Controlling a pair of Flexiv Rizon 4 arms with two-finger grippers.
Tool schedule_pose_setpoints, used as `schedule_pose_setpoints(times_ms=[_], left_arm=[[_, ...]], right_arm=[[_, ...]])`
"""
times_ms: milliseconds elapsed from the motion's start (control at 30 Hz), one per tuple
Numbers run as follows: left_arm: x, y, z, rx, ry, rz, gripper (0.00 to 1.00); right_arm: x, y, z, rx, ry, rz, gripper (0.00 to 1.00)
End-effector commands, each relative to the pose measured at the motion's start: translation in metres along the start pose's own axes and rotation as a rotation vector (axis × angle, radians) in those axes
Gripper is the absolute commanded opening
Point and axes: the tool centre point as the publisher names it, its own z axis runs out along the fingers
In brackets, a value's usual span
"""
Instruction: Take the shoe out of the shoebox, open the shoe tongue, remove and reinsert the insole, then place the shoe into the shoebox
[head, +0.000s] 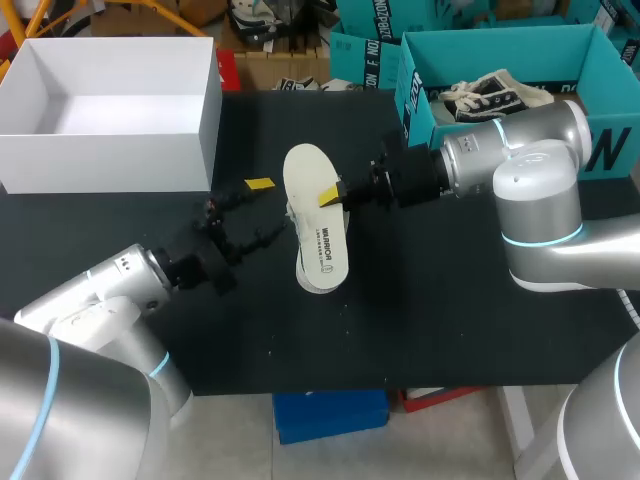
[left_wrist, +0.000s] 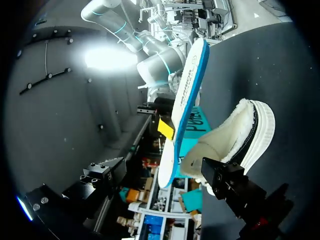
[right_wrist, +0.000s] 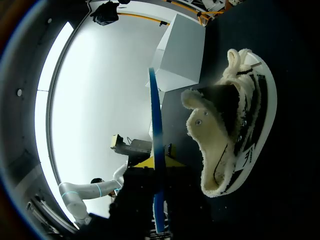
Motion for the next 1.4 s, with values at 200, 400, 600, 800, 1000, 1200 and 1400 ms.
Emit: schedule_pose_setpoints(times_ms=[200, 400, 600, 800, 1000, 1200, 1400], left_arm=[[0.018, 0.005, 0.0, -0.043, -0.013, -0.013, 1.0], [0.015, 0.014, 0.014, -0.034, -0.027, -0.001, 1.0], [0.016, 0.016, 0.031, -0.016, -0.004, -0.003, 1.0], [0.017, 0.005, 0.041, 0.026, 0.051, 0.018, 1.0], [0.019, 0.0, 0.035, 0.026, 0.071, 0.011, 1.0], [0.022, 0.003, 0.028, -0.003, 0.072, -0.005, 1.0], [0.02, 0.005, 0.03, 0.005, 0.078, -0.003, 0.9]], right_arm=[[0.0, 0.0, 0.001, -0.001, -0.001, 0.001, 0.0], [0.0, 0.0, 0.001, -0.001, -0.001, 0.001, 0.0], [0.0, 0.0, 0.001, -0.001, -0.001, 0.001, 0.0], [0.0, 0.0, 0.001, -0.001, -0.001, 0.001, 0.0], [0.0, 0.0, 0.001, -0.001, -0.001, 0.001, 0.0], [0.0, 0.0, 0.001, -0.001, -0.001, 0.001, 0.0], [0.0, 0.0, 0.001, -0.001, -0.001, 0.001, 0.0]])
